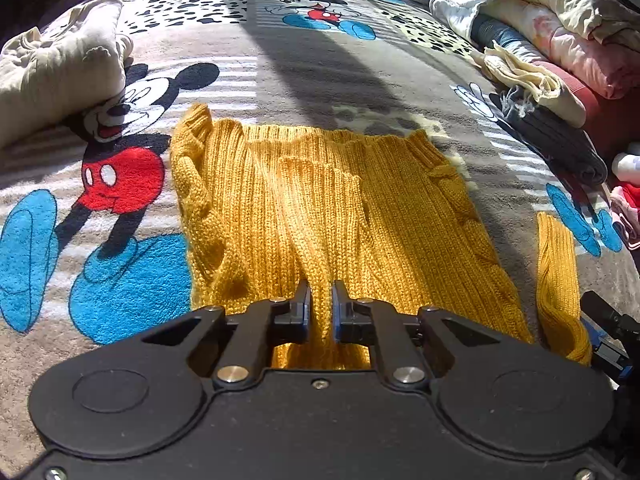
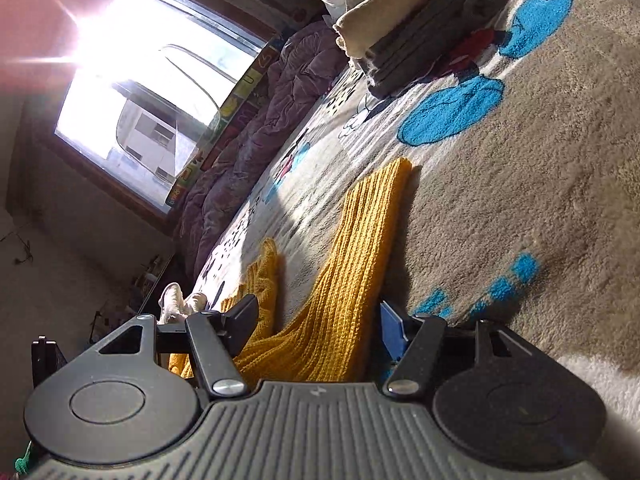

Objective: Fold clothes

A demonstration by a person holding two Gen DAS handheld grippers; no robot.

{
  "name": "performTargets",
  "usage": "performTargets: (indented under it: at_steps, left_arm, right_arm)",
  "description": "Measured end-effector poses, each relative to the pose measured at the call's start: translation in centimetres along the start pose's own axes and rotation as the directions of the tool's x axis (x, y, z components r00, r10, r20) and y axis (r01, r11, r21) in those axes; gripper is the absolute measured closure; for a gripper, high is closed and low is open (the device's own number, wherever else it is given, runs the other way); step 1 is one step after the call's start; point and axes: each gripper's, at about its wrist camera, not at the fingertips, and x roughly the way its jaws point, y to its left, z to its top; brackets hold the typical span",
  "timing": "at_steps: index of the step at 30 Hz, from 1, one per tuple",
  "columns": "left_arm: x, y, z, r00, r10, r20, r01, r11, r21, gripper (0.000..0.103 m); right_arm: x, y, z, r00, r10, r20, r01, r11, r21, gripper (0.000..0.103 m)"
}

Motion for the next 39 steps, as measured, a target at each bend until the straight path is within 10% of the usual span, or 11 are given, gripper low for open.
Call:
performTargets:
  at_steps: [11,21,26,30,32,36,39]
  left_arm:
    - [-10.8,5.9,-3.5,0.935,0.076,0.346,-0.05,0.995,-0.083,0.097]
    - [-16.1,15.2,-10.0,0.866,0.282,0.413,-0.176,0.945,-0.276,0.097]
    - [-15.0,18.7,-13.6,0.864,0.35,0.363,-0.209,0.903,-0.374,0.097]
    - [-10.9,21.5,-15.8,0.903,0.364,0.23,-0.23,0.859,-0.456,0.096]
    - [-11.2,22.3,-16.6,0.904,0.328,0.273,-0.153,0.847,-0.51,0.094]
    - [-12.4,24.4,-17.3,0.903,0.283,0.323,-0.017,0.775,-0.631,0.056]
    - [-12.2,24.4,-17.5,0.896,0.296,0.331,-0.023,0.775,-0.632,0.062]
  right_arm:
    - [0.3,0.5,-0.4,0.999,-0.045,0.016,0.046,0.998,-0.038,0.048]
    - [0.3,1.0,-0.8,0.997,-0.067,0.024,0.069,0.995,-0.07,0.047]
    - [0.1,0.9,-0.7,0.998,-0.061,0.027,0.062,0.996,-0.062,0.048]
    - [0.1,0.7,-0.7,0.997,-0.067,0.035,0.068,0.996,-0.05,0.052]
    - [0.0,0.6,-0.6,0.997,-0.067,0.038,0.068,0.997,-0.036,0.055]
    - [0.1,0.2,-0.3,0.998,-0.057,0.037,0.057,0.998,-0.005,0.055]
    - [0.4,0.3,-0.1,0.998,-0.054,0.027,0.054,0.999,-0.006,0.055]
